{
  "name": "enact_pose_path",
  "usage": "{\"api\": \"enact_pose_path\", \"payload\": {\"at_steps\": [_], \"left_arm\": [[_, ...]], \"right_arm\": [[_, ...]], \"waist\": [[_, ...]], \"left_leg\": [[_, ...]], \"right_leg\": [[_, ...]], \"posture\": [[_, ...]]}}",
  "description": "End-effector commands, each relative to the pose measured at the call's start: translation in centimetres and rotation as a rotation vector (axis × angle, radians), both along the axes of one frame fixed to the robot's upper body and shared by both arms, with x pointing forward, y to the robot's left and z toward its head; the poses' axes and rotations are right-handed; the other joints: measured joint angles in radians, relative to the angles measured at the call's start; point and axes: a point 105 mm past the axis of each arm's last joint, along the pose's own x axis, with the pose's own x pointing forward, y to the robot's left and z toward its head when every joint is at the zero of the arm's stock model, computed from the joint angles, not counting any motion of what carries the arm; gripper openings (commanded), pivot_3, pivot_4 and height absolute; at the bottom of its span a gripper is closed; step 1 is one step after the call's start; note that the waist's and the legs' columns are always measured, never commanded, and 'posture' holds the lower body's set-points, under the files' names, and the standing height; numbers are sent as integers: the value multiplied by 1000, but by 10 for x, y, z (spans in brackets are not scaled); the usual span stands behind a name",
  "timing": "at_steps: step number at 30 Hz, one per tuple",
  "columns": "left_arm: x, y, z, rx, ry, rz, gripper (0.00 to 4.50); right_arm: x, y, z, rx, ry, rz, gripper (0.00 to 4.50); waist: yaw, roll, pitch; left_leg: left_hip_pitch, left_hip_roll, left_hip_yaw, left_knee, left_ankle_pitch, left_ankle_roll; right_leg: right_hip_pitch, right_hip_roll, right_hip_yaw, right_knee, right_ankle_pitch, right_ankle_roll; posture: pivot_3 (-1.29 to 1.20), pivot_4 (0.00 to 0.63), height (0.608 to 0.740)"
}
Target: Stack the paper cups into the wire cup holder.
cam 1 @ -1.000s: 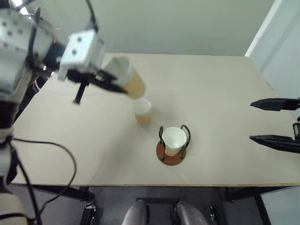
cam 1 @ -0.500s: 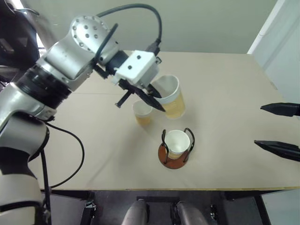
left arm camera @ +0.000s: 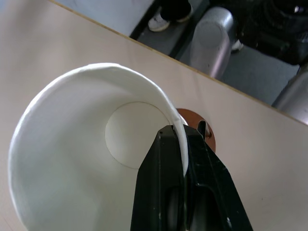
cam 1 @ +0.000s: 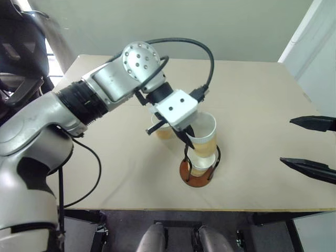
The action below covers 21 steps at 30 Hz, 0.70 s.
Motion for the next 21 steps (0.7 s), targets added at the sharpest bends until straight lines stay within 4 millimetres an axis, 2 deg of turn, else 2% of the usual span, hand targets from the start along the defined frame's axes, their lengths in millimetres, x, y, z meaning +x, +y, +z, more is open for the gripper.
{"api": "enact_pose_path", "payload": {"at_steps": [1, 5, 16, 19, 21], "left_arm": [[-3, 2, 0, 25, -14, -34, 52], [2, 3, -4, 35, -38, -20, 52], [3, 4, -3, 8, -21, -15, 52], [4, 4, -3, 6, -19, -11, 627], [6, 4, -4, 6, -23, -6, 1280]], "right_arm": [[-3, 1, 7, -3, -50, -2, 4500], [-3, 2, 5, -3, -48, -3, 4500], [0, 1, 2, -13, -47, -13, 4500], [0, 1, 2, -14, -48, -14, 4500], [0, 1, 1, -15, -48, -16, 4500]], "waist": [[0, 0, 0], [1, 0, 0], [1, 0, 0], [1, 0, 0], [1, 0, 0]], "left_leg": [[0, 0, 0, 0, 0, 0], [0, 0, 0, 0, 1, 1], [-1, 0, 0, 0, 1, 1], [-1, 0, 0, 0, 1, 1], [-1, 0, 0, 0, 1, 1]], "right_leg": [[0, 0, 0, 0, 0, 0], [0, 0, 0, 0, 0, 0], [0, 0, 0, -1, 1, 1], [0, 0, 0, 0, 1, 2], [0, 0, 0, 0, 1, 2]], "posture": [[0, 150, 740], [0, 150, 740], [0, 150, 740], [0, 150, 740], [0, 150, 740]]}}
